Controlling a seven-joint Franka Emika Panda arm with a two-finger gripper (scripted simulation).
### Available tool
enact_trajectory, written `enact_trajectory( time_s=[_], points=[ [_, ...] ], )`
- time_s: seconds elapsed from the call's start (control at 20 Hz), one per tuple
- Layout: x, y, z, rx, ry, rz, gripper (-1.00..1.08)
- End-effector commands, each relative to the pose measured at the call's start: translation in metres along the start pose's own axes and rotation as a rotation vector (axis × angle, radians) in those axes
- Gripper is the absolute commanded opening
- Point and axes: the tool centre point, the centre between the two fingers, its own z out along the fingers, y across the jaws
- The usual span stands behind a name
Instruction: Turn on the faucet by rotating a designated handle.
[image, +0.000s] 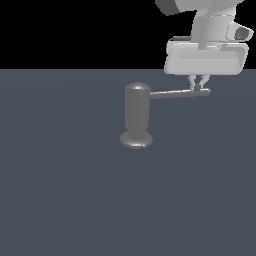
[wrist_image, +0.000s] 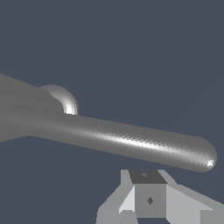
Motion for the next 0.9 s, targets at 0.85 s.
enact_trajectory(
  time_s=[0.85],
  points=[
    [0.047,0.003,0.004,0.001,-0.006,0.004,-1.0]
  ],
)
